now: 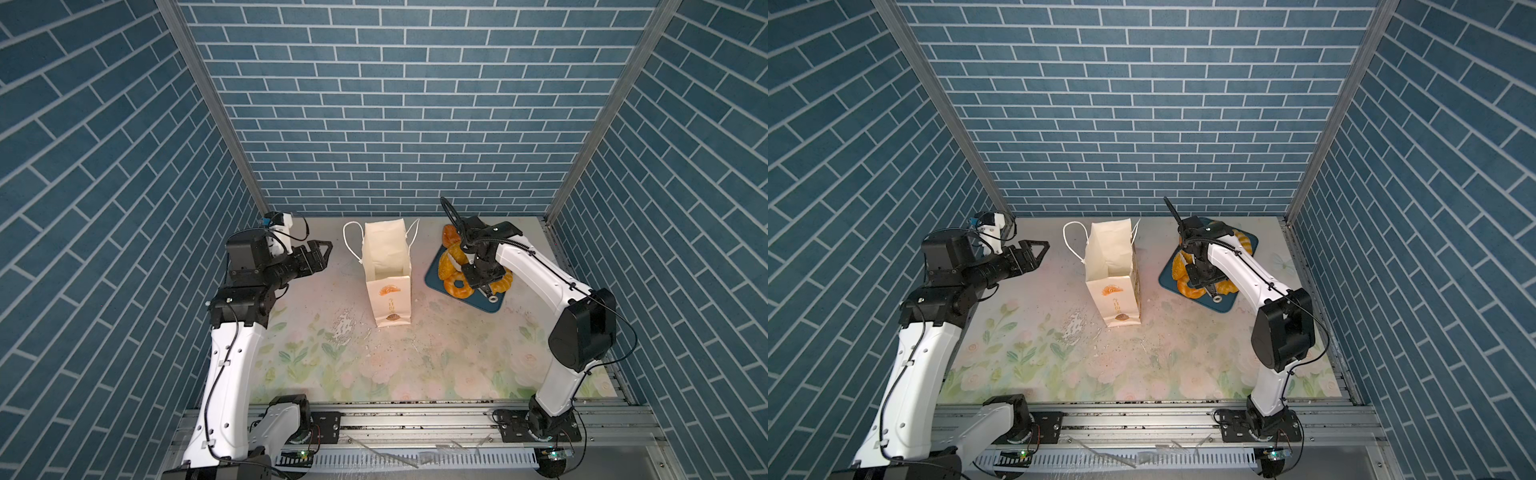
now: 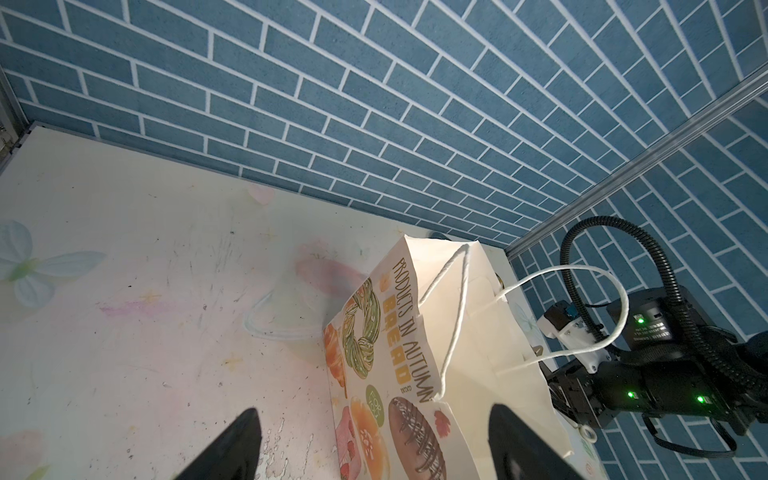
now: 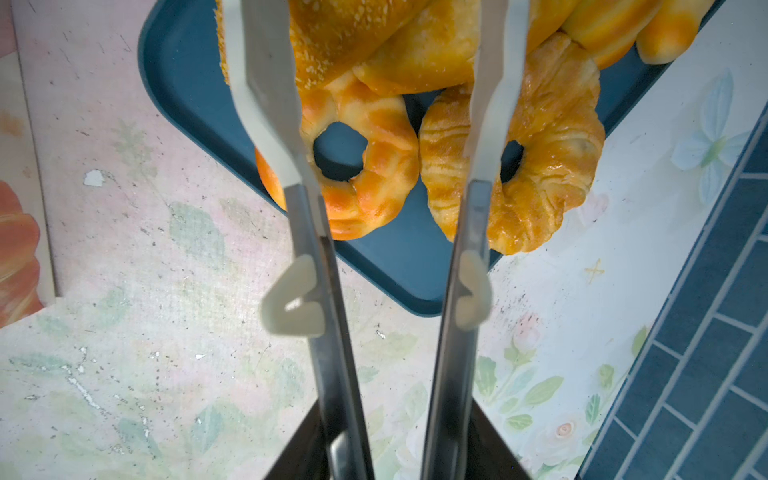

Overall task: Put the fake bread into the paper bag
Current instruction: 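Lower the tongs onto the orange bun and pinch it with the right gripper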

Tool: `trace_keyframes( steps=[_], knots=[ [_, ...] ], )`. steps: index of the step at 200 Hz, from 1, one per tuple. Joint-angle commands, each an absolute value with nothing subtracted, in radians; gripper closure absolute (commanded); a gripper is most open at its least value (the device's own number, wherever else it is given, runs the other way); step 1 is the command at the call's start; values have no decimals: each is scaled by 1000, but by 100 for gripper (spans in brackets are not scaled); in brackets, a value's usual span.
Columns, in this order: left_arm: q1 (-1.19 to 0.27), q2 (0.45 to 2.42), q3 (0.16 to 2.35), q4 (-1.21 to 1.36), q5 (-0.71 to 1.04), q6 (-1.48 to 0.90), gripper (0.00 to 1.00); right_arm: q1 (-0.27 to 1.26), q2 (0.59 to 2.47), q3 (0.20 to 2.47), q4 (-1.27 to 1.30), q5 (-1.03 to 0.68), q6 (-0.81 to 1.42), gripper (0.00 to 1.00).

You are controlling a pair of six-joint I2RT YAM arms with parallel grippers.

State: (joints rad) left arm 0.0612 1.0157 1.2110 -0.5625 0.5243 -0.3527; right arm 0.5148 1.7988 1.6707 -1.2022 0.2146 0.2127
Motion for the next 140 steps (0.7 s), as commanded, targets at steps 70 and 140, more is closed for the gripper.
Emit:
trace_keyframes(
  steps=[70, 140],
  knots=[
    [66, 1014, 1192, -546, 532, -359, 13, 514, 1791, 1766, -1158, 209, 273, 51],
    [66, 1018, 1193, -547, 529, -359, 13, 530, 1844, 1890, -1140, 246, 314, 49]
  ],
)
